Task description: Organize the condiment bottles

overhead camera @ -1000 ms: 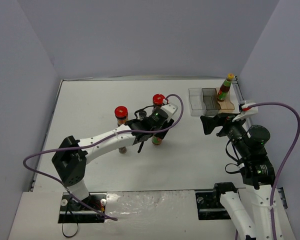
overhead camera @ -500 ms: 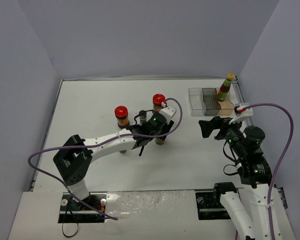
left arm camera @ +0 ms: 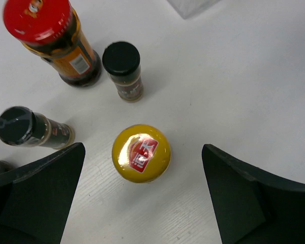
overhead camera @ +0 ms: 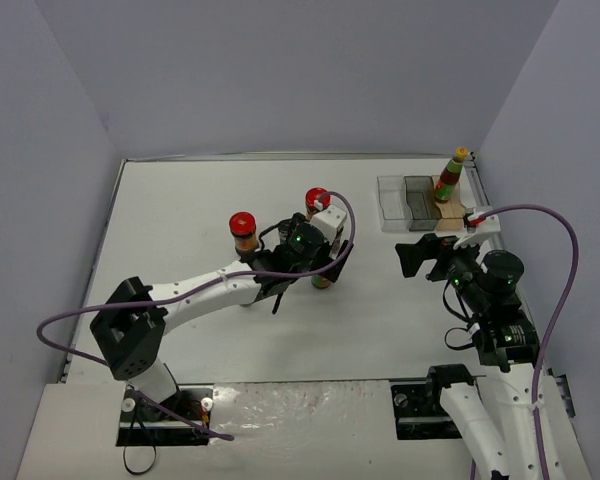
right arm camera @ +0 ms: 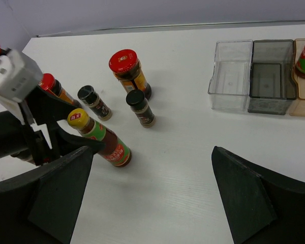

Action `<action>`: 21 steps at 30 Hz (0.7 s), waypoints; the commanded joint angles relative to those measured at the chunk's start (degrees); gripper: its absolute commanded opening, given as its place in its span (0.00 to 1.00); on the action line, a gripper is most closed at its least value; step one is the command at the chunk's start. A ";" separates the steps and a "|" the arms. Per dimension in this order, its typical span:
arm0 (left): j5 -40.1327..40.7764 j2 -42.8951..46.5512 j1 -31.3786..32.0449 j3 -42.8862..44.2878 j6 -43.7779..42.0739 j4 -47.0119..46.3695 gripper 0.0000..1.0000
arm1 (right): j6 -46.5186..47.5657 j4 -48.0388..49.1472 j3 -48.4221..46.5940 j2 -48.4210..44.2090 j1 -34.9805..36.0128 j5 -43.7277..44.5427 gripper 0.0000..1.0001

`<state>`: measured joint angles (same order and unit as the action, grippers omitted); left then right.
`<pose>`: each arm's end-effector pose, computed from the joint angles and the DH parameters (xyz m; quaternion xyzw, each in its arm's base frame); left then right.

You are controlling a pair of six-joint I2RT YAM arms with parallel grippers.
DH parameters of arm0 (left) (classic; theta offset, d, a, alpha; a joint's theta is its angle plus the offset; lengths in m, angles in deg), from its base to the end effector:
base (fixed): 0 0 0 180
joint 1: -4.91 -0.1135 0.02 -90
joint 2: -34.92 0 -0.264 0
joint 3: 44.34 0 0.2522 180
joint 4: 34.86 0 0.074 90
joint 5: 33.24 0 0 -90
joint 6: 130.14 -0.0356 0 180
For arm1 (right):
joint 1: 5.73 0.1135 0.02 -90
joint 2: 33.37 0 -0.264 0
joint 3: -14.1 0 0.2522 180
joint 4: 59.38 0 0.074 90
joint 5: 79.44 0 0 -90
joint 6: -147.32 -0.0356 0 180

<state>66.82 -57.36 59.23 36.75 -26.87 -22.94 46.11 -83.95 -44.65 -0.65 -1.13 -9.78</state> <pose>0.2256 -0.3036 0.2855 0.2462 0.7954 -0.2446 0.4969 0.1304 0.0229 0.3696 -0.0866 0.6932 0.2190 0.6812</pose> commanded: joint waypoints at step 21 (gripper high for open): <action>16.00 45.23 -24.91 -5.44 -0.43 27.84 0.97 | 5.17 30.06 7.98 21.34 19.86 1.28 1.00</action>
<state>80.55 -17.38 38.70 31.75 -25.97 0.52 47.79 -65.77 -36.29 16.07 13.09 -11.09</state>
